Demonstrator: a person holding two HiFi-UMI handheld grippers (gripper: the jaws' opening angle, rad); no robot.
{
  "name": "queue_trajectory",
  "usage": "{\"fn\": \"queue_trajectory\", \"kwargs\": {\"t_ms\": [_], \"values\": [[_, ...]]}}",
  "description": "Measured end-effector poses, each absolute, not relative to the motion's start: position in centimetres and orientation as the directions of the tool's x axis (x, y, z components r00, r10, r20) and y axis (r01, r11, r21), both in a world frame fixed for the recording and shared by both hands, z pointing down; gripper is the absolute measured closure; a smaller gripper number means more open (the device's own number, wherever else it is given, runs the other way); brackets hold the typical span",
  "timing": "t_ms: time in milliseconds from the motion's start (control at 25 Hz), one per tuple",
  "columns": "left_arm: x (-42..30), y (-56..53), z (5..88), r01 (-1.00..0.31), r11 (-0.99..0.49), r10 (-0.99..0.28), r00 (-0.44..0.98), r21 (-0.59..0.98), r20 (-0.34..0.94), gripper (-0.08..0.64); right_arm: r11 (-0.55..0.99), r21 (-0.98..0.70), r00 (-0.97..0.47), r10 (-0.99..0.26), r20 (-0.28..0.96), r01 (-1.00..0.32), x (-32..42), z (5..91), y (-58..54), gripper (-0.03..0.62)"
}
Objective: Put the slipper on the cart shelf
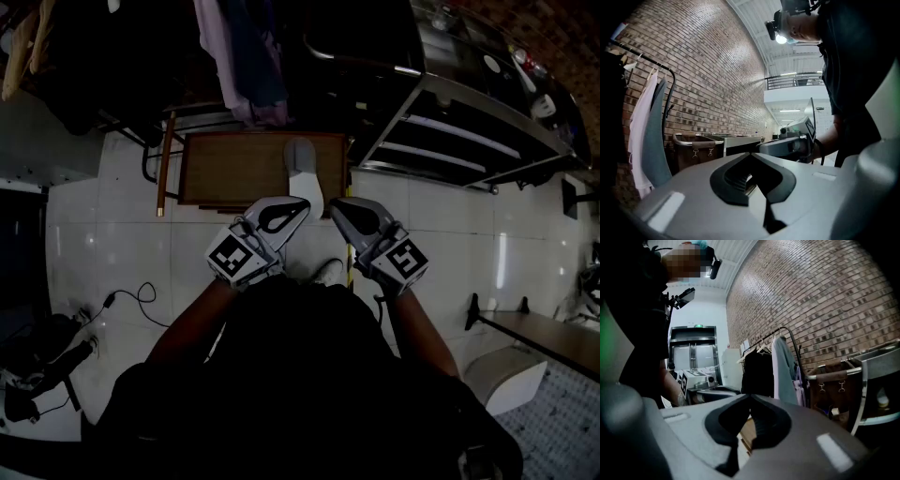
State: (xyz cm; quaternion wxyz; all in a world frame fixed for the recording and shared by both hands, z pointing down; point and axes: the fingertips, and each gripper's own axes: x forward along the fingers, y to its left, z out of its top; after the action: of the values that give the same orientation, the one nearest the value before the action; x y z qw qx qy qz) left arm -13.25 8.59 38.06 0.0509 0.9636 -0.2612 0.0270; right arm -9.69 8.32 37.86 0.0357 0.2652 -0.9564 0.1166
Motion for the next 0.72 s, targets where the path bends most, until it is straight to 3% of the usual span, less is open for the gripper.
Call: {"fn": "queue_trajectory", "kwargs": {"t_ms": [320, 720], "values": [[-11.7, 8.3, 39.2, -0.545, -0.834, -0.537, 0.837, 0.079, 0.102, 0.558, 0.826, -0.255, -0.863, -0.465, 0.199, -0.503, -7.1, 42.1, 7.7, 0.591], [-11.5, 6.8, 41.3, -0.579, -0.810, -0.567, 0.813, 0.093, 0.128, 0.558, 0.718, -0.444, -0.832, -0.362, 0.421, -0.537, -5.9, 53.3, 5.7, 0.580]]}}
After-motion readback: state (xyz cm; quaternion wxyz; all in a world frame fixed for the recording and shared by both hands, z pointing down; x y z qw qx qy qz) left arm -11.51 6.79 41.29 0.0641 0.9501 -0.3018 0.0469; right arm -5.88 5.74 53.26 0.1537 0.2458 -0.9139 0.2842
